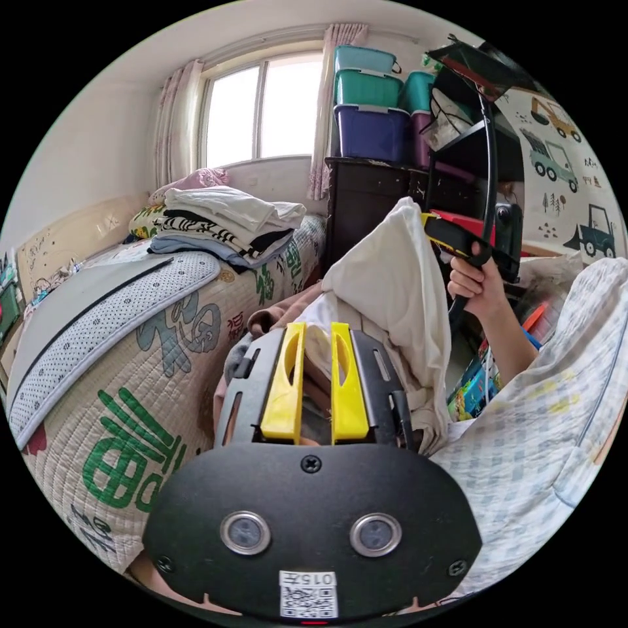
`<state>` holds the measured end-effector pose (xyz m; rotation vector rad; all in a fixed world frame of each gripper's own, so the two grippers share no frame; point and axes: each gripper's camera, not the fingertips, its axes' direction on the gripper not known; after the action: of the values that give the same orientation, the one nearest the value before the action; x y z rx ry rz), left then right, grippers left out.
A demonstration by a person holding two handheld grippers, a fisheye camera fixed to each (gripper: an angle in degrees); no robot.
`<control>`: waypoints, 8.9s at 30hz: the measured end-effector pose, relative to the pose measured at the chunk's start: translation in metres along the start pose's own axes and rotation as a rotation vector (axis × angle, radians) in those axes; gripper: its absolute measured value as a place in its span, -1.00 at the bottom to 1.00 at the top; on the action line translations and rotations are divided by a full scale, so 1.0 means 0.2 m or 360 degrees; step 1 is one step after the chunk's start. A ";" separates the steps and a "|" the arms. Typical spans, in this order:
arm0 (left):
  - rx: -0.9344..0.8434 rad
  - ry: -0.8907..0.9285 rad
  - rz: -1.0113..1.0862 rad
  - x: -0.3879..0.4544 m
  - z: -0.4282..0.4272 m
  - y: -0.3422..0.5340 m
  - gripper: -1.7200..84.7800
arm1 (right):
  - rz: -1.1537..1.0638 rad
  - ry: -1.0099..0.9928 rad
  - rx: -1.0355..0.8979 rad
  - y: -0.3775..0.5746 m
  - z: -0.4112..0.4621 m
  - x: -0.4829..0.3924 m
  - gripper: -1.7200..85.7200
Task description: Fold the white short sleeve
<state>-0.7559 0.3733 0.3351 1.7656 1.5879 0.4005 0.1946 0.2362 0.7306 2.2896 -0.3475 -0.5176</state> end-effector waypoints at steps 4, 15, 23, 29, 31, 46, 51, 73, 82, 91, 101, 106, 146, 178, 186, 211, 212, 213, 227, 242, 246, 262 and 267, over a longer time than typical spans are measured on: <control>-0.0047 0.0017 0.0012 0.07 0.04 0.00 -0.91 | 0.0078 0.0025 0.0097 0.03 -0.11 0.10 -0.94; 0.0279 0.0104 -0.0096 0.11 -0.17 0.02 -0.96 | 0.0073 0.0598 0.0403 -0.11 -0.55 0.29 -0.97; 0.0215 0.0015 -0.0164 0.21 -0.05 0.13 -0.96 | 0.0192 0.0316 0.0372 -0.09 -0.52 0.43 -0.97; 0.0323 0.0212 -0.0165 0.30 0.00 0.16 -0.91 | 0.0147 -0.0270 0.0236 -0.15 -0.30 0.45 -0.97; 0.0364 0.0310 -0.0148 0.35 0.06 0.14 -0.87 | 0.0098 -0.0439 0.0168 -0.19 -0.22 0.43 -0.97; 0.0341 0.0593 -0.0234 0.52 0.63 0.33 -0.69 | 0.0308 -0.0871 0.0012 -0.09 0.11 0.69 -0.96; 0.0379 0.0501 -0.0544 0.39 0.71 0.62 -0.68 | 0.0276 -0.0817 0.0044 -0.09 0.04 0.74 -0.96; 0.0165 0.0650 -0.1015 0.47 1.22 1.19 -0.70 | 0.0113 -0.1186 -0.0395 -0.15 0.33 0.57 -0.97; 0.0086 0.0853 -0.1108 0.49 1.27 1.56 -0.78 | 0.0158 -0.1092 -0.0351 -0.19 0.17 0.57 -0.97; 0.0307 0.0553 -0.0736 0.50 0.76 1.41 -0.95 | -0.0020 -0.0508 -0.0159 -0.49 -0.29 0.50 -0.97; 0.0742 -0.0351 -0.0312 0.49 -0.68 1.19 -0.96 | -0.0219 0.0071 0.0312 -0.96 -0.89 0.42 -0.98; 0.0806 -0.0548 -0.0205 0.60 -1.15 1.30 -0.96 | -0.0043 -0.0253 0.0400 -1.06 -0.92 0.51 -0.98; -0.0106 -0.0899 -0.0943 -1.90 -0.46 1.91 -0.93 | -0.0244 0.0113 -0.0969 -2.62 2.28 0.18 -0.97; -0.0304 -0.0840 0.0065 -0.03 0.25 1.23 -0.75 | -0.1239 -0.0513 -0.0320 -2.34 0.66 -0.39 -0.74; -0.0438 -0.0849 0.0165 -0.09 0.48 0.87 -0.70 | -0.1420 -0.0565 -0.0704 -2.55 1.16 -0.44 -0.66; -0.0546 -0.0587 0.0187 -0.37 0.64 0.71 -0.85 | -0.1426 -0.0592 -0.0808 -2.49 1.50 -0.32 -0.84; -0.0510 -0.0576 0.0124 -0.38 0.62 0.74 -0.85 | -0.1440 -0.0542 -0.0779 -2.45 1.49 -0.34 -0.84; -0.0469 -0.0557 0.0058 -0.39 0.59 0.78 -0.85 | -0.1448 -0.0502 -0.0753 -2.42 1.48 -0.34 -0.85; 0.0055 -0.0612 -0.0239 -0.30 0.28 1.28 -0.91 | -0.1129 -0.0284 -0.0318 -1.99 1.40 -0.25 -0.85; 0.0207 -0.0869 -0.0187 0.02 0.06 1.49 -0.90 | -0.1083 -0.0136 -0.0032 -1.63 1.42 -0.24 -0.90; 0.0218 -0.0834 -0.0195 0.05 0.00 1.51 -0.90 | -0.1088 -0.0124 -0.0025 -1.57 1.44 -0.24 -0.91; 0.0228 -0.0876 -0.0179 0.21 -0.10 1.51 -0.91 | -0.1098 -0.0104 -0.0008 -1.43 1.52 -0.24 -0.91; 0.0230 -0.0868 -0.0183 0.24 -0.12 1.50 -0.91 | -0.1098 -0.0103 -0.0007 -1.39 1.54 -0.25 -0.91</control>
<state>-0.5423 0.4313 0.5460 1.6884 1.3327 -0.2435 0.0335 0.2554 0.3444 2.3576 0.4376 -0.9259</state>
